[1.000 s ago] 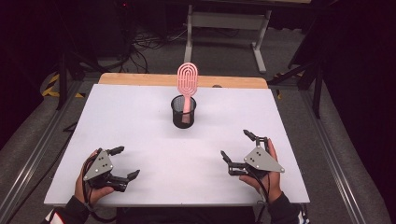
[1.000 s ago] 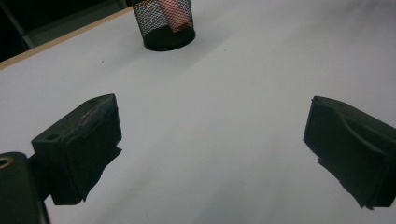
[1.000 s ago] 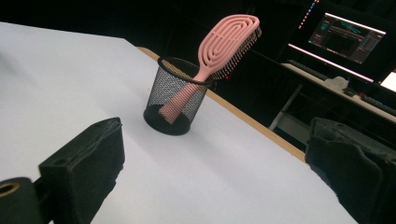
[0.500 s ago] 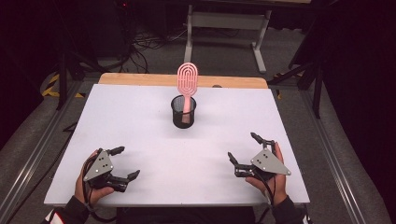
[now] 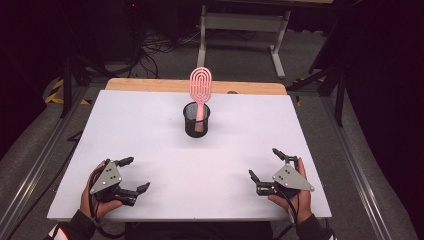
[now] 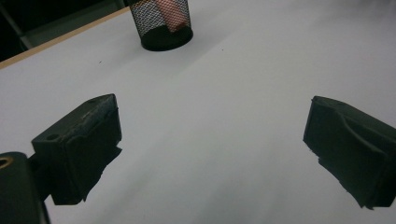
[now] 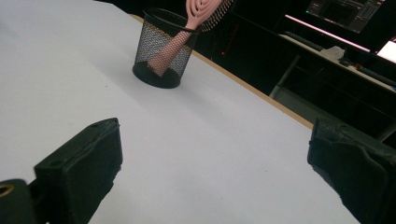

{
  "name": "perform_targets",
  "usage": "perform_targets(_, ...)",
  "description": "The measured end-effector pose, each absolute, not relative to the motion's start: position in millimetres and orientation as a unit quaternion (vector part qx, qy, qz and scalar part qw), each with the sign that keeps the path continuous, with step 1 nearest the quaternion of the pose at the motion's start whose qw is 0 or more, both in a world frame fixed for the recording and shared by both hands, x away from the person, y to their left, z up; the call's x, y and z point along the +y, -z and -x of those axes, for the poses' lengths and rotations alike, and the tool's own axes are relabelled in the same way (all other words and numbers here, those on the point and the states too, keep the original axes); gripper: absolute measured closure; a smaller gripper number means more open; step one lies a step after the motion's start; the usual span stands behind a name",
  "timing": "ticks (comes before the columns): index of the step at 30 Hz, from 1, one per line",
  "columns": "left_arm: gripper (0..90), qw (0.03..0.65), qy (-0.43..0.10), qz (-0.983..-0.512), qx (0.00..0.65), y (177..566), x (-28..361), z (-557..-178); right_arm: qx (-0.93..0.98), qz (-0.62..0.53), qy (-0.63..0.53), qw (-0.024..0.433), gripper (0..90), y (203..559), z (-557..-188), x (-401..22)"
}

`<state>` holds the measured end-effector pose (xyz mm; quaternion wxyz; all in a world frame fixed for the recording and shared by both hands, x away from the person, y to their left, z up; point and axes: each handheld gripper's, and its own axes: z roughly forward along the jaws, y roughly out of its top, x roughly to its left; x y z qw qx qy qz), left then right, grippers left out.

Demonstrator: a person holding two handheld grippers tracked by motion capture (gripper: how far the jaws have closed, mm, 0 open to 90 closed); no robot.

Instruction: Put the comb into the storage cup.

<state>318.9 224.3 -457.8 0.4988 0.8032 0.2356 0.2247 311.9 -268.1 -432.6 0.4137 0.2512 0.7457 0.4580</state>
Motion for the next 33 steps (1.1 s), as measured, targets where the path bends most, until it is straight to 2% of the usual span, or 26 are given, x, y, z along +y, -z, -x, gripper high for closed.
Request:
perform_targets(14,5.1,0.504,-0.226,-0.8,0.234,455.4,223.6,-320.2,0.754,-0.283,-0.441,0.396,3.0,451.0,-310.4,-286.9)
perform_targets(33,5.0,0.503,-0.227,-0.803,0.227,455.6,222.0,-317.6,0.755,-0.279,-0.434,0.405,3.0,451.8,-311.5,-280.1)
